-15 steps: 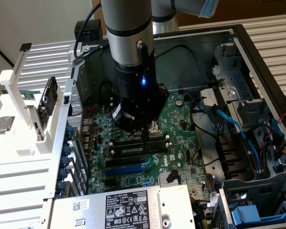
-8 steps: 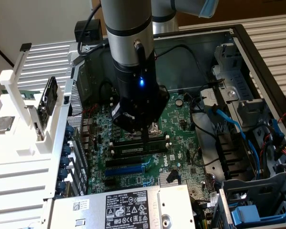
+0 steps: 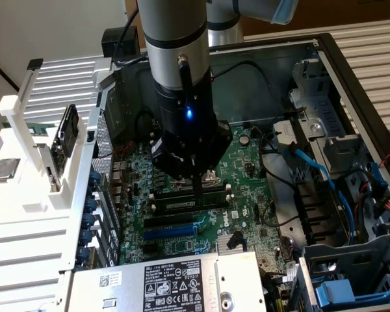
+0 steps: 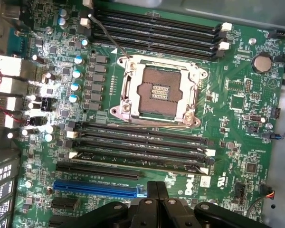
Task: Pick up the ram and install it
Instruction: 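Press down the ram until it locks into place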
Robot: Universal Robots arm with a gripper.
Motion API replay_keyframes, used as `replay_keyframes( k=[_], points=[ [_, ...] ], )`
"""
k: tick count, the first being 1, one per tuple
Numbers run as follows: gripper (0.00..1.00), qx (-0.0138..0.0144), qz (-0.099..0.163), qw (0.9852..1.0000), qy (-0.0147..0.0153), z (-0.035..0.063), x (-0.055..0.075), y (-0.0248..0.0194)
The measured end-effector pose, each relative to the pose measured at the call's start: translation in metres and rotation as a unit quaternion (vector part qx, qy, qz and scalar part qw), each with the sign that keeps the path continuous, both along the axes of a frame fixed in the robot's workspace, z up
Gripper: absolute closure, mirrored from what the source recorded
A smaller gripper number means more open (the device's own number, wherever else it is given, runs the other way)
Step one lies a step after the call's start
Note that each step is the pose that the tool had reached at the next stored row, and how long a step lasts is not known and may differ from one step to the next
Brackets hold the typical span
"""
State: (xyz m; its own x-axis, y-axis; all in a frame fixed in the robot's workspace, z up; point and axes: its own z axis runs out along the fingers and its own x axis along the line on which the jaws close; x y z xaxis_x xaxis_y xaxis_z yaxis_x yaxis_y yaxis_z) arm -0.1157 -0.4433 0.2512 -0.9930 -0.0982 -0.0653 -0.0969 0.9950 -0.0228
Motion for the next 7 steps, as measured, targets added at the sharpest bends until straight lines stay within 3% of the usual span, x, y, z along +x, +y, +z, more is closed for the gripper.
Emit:
replay_keyframes(
  k=[2,7],
  points=[
    [0.9,0.0001,-0.014,0.9999,0.0,0.0,0.0,0.0],
    [0.9,0.0001,-0.014,0.9999,0.0,0.0,0.0,0.0]
  ],
)
